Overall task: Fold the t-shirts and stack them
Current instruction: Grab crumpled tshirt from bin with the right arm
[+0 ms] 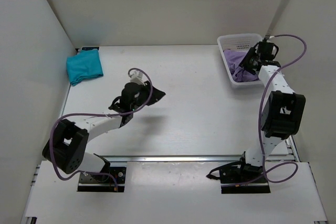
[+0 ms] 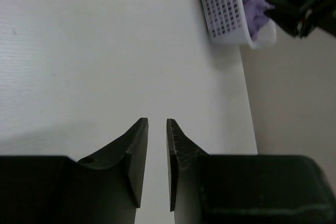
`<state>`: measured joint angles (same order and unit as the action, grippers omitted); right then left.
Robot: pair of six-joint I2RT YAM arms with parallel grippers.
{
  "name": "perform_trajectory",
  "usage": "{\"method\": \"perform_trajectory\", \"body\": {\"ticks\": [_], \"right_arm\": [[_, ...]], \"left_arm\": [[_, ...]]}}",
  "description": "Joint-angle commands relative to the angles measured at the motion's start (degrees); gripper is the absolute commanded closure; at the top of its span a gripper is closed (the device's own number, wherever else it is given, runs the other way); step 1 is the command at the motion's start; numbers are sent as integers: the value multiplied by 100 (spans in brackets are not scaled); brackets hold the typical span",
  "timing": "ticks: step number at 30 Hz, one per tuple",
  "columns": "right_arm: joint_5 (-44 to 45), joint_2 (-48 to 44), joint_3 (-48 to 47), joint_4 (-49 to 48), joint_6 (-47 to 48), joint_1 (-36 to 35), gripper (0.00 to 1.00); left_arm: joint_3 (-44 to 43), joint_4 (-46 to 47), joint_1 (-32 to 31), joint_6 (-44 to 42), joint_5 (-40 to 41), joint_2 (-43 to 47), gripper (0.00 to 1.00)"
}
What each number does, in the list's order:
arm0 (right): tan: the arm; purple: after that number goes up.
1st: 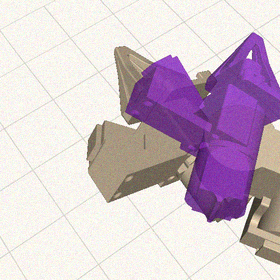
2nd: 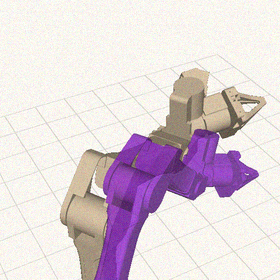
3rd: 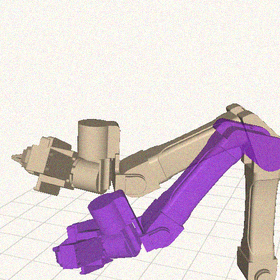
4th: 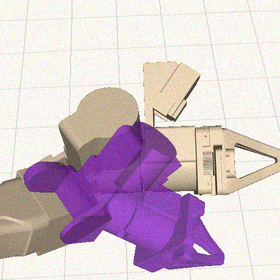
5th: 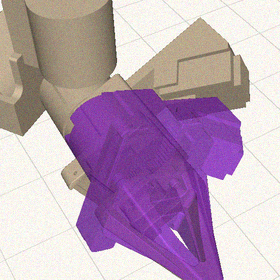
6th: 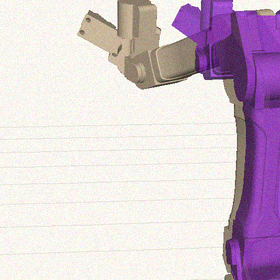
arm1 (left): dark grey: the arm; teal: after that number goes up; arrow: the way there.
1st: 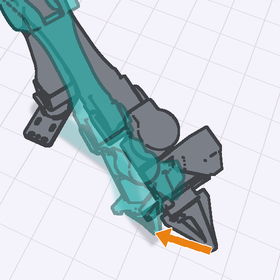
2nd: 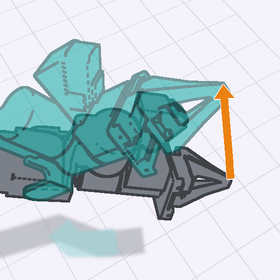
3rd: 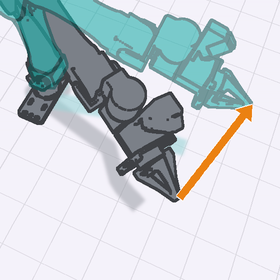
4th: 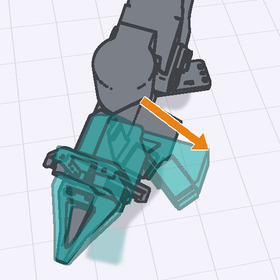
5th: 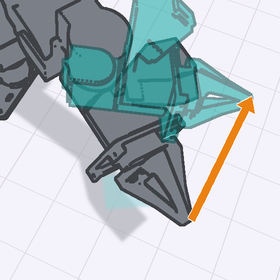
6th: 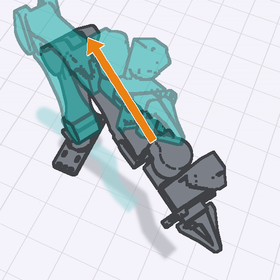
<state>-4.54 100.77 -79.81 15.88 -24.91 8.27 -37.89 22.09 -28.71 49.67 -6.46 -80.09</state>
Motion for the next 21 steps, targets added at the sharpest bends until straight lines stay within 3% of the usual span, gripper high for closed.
{"method": "perform_trajectory", "body": {"ticks": [1, 7, 10, 21], "right_arm": [[251, 250, -552, 573, 301, -80, 61], [252, 451, -658, 741, 355, -151, 50], [312, 671, -922, 1188, 416, -291, 49], [1613, 338, -421, 1092, 478, -607, 49]], "left_arm": [[-218, -275, -450, -528, 101, -14, 69], [-87, -187, -873, -406, -154, -129, 64], [9, -205, -908, -370, -181, -68, 64], [45, -214, -803, -362, -101, 38, 64]]}}
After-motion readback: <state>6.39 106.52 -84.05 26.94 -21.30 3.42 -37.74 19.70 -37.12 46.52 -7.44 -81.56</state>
